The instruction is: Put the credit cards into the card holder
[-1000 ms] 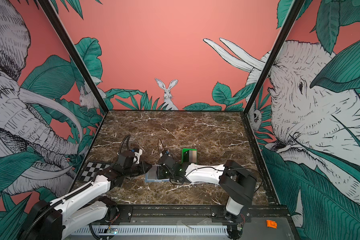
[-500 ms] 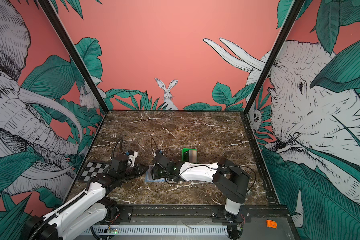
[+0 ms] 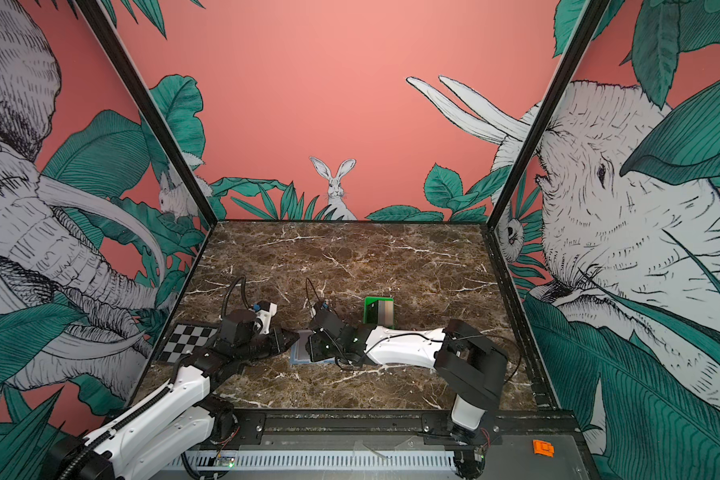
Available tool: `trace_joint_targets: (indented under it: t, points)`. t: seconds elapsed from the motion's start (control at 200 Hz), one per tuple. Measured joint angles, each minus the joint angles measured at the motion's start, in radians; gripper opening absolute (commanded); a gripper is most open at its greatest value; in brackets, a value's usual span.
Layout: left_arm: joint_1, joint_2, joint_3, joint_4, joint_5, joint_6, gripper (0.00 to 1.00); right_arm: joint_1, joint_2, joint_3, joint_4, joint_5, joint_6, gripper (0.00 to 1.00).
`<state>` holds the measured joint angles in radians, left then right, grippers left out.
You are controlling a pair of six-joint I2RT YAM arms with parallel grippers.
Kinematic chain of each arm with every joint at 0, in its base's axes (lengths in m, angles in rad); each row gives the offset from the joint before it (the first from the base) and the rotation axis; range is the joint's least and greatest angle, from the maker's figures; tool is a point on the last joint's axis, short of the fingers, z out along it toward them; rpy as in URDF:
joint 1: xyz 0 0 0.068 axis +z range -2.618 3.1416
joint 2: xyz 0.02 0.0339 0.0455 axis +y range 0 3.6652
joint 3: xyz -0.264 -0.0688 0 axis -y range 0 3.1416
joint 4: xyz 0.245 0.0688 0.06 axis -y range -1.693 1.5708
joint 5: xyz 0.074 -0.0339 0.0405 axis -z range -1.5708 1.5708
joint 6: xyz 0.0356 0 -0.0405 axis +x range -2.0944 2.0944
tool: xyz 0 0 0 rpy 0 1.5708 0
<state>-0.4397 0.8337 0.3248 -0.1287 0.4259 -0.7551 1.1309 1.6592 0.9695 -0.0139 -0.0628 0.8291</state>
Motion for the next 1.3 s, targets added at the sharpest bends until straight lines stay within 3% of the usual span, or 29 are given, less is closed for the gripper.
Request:
trace_joint_targets:
  t: [0.155,0.305,0.645,0.905,1.3]
  points:
    - [0.0,0.002,0.001,0.005,0.011,0.006,0.24,-0.002,-0.093,-0.049,-0.016,0.039,-0.016,0.5]
    - [-0.019,0.019,0.014,0.009,0.01,0.015,0.24,-0.015,-0.183,-0.098,-0.029,0.072,-0.03,0.71]
    - [-0.147,0.139,0.108,0.035,-0.042,0.04,0.25,-0.134,-0.373,-0.2,-0.135,0.11,-0.048,0.78]
    - [-0.21,0.288,0.206,0.082,-0.067,0.048,0.25,-0.3,-0.505,-0.239,-0.278,0.108,-0.089,0.93]
    - [-0.35,0.668,0.541,0.117,-0.093,0.102,0.24,-0.526,-0.452,-0.234,-0.395,0.062,-0.206,0.94]
